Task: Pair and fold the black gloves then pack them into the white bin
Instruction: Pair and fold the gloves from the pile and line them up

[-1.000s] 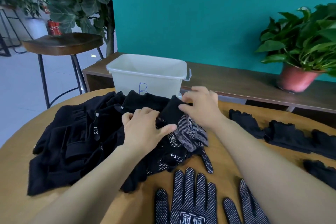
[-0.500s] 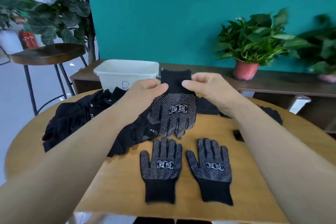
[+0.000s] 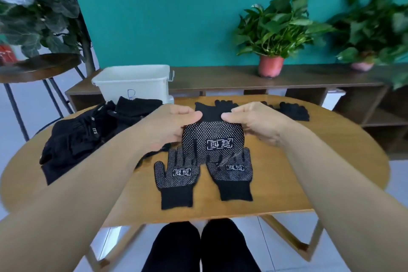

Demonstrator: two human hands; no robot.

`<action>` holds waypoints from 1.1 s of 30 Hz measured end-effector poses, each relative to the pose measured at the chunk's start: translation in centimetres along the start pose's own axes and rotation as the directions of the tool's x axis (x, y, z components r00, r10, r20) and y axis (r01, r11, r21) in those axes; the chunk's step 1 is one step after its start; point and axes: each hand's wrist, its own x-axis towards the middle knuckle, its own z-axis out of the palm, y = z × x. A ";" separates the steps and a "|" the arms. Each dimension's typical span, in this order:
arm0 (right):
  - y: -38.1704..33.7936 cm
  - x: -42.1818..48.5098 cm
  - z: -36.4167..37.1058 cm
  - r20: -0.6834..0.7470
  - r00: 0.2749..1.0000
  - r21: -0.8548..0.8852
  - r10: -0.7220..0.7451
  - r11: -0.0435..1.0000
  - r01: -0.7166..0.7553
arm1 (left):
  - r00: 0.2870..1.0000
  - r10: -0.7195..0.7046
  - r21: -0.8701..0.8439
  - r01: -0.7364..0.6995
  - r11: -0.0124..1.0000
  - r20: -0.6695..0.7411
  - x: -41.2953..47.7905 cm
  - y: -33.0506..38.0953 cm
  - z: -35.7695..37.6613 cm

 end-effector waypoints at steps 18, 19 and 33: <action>4.0 1.4 -3.1 -0.120 0.992 -0.049 0.036 0.998 -0.042 | 0.995 0.068 0.251 -0.047 0.967 -0.077 3.7 -2.0 3.8; 4.4 2.2 -3.3 -0.132 0.990 -0.033 0.042 0.998 -0.047 | 0.993 0.075 0.247 -0.051 0.968 -0.088 4.5 -2.2 3.9; 8.0 12.3 -7.6 -0.250 0.966 0.053 0.060 0.997 -0.048 | 0.977 0.152 0.205 -0.119 0.971 -0.149 16.6 -2.6 4.0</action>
